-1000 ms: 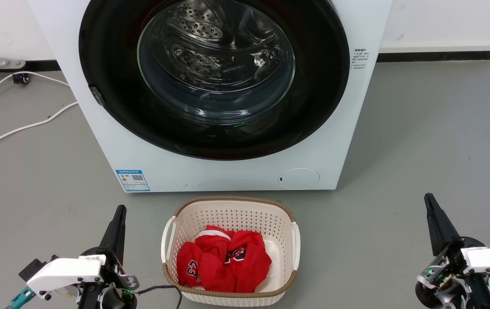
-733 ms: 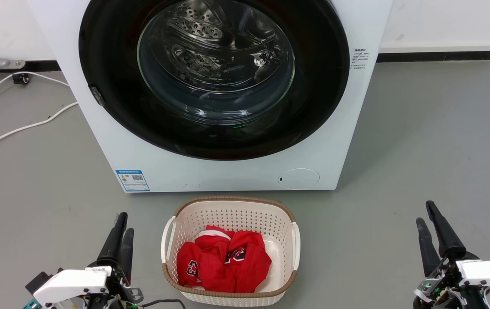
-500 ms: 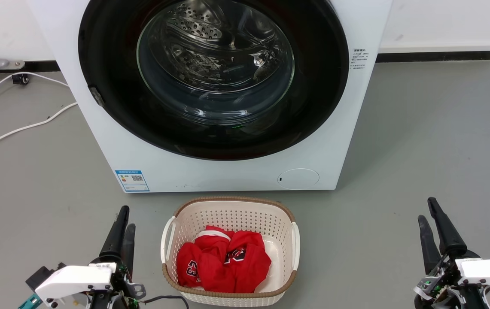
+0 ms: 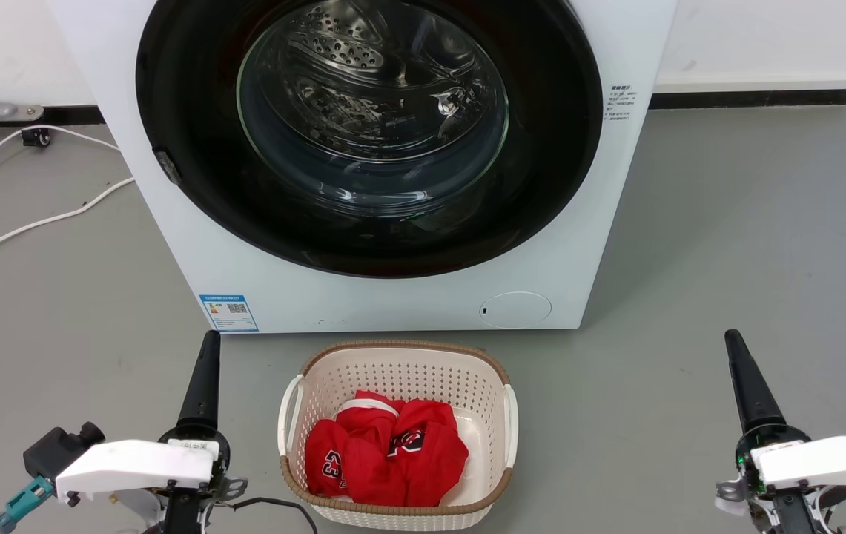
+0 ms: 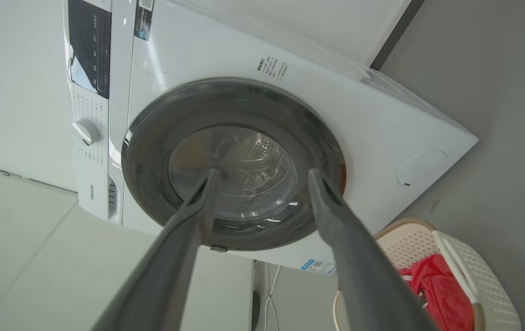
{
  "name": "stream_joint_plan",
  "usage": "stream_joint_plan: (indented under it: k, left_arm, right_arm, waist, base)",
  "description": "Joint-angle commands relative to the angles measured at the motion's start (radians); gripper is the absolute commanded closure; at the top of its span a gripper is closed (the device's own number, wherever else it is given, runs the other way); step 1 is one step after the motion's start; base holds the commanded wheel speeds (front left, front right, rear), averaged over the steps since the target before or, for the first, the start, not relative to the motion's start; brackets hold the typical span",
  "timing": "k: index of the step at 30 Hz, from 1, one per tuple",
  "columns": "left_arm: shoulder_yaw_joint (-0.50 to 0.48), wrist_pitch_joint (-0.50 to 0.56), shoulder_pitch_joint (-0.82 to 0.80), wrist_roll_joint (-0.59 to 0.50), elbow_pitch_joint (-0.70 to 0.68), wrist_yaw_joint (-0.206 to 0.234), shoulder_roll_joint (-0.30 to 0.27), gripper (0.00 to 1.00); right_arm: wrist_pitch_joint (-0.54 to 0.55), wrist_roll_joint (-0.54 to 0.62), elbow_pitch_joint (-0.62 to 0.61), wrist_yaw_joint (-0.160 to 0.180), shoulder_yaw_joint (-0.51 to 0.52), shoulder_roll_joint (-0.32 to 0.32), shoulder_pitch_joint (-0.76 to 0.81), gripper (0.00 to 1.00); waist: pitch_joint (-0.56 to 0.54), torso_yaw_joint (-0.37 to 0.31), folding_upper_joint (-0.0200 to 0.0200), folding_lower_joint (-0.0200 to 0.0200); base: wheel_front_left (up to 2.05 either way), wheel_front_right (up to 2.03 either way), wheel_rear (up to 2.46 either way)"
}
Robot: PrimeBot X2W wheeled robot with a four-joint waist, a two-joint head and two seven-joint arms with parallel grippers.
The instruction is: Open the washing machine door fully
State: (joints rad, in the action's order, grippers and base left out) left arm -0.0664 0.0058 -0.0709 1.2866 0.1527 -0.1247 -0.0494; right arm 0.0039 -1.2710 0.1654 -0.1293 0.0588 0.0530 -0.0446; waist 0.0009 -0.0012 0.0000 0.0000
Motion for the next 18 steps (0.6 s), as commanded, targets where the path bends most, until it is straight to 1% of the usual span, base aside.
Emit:
stream_joint_plan:
  k: [1, 8, 18]
  left_arm:
    - [0.004, -0.011, -0.012, -0.049, -0.029, -0.005, -0.004, 0.00]
    - [0.027, -0.038, -0.002, -0.204, -0.046, -0.005, -0.008, 0.00]
    - [0.044, -0.074, 0.011, -0.386, -0.043, -0.006, -0.008, 0.00]
  right_arm:
    - [-0.011, 0.067, -0.029, -0.001, -0.006, 0.002, -0.007, 0.00]
    - [-0.038, 0.280, -0.045, -0.001, -0.014, 0.002, 0.006, 0.00]
    - [-0.073, 0.474, -0.026, -0.002, -0.029, 0.001, 0.017, 0.00]
  waist:
    - [0.000, 0.001, 0.0000, 0.0000]
    - [-0.001, 0.002, 0.0000, 0.0000]
    - [-0.004, 0.003, 0.0000, 0.0000]
  base:
    - [0.00, 0.00, 0.00]
    - [0.00, 0.00, 0.00]
    - [0.00, 0.00, 0.00]
